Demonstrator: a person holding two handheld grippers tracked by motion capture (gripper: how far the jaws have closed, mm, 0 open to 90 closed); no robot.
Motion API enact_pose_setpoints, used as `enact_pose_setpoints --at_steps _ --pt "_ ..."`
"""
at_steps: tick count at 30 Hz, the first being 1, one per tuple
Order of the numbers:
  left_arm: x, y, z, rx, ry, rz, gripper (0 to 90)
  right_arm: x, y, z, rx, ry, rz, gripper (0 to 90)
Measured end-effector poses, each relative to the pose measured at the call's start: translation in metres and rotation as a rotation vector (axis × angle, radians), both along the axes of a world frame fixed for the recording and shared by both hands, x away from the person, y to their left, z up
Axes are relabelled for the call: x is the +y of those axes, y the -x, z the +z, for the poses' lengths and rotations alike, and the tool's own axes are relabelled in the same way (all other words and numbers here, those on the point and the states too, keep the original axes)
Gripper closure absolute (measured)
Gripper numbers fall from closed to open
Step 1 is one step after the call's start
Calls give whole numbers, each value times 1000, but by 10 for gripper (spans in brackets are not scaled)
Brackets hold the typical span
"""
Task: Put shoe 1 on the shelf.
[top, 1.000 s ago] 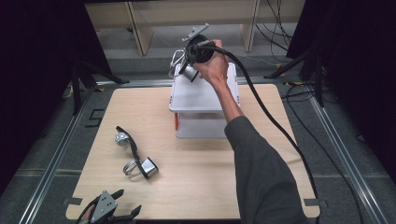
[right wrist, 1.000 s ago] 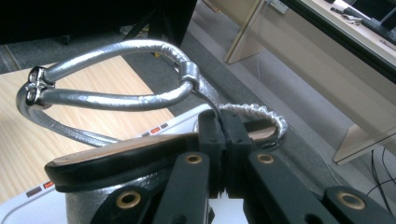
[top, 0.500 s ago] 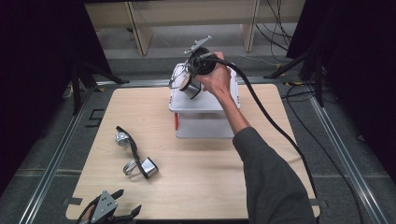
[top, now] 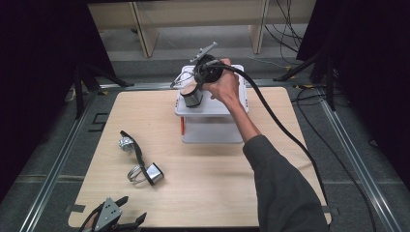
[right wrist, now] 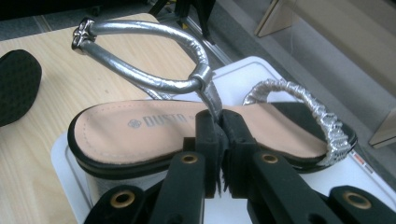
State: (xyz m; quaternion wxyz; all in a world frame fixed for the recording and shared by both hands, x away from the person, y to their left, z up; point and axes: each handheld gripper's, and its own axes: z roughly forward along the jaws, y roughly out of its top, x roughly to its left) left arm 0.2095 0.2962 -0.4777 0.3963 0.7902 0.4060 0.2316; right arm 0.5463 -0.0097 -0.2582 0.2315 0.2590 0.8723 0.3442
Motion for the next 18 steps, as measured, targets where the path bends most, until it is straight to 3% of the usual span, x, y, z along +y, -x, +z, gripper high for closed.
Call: enact_pose_setpoints --at_steps 3,4,6,7,9,10,15,18 --pt "0 0 0 2 -1 -1 168 -10 -2 -3 9 -8 -14 863" --pt "-2 0 -1 -5 24 2 169 -14 -3 -4 13 -7 -12 859" --pt "0 0 0 0 -3 -1 169 -21 -4 -7 26 -9 -14 857" --pt "-3 0 -1 -5 29 6 168 -24 -4 -9 31 -12 -14 858" --pt "-2 0 0 -5 20 2 168 -26 -4 -11 33 -9 -19 859" --pt "-2 0 0 -2 17 2 169 -31 -5 -14 31 -36 -16 856" --pt "-1 0 0 0 3 2 168 -38 -6 -15 36 -57 -18 852" --pt "-2 0 0 -6 27 5 168 -39 -8 -15 28 -51 -6 850"
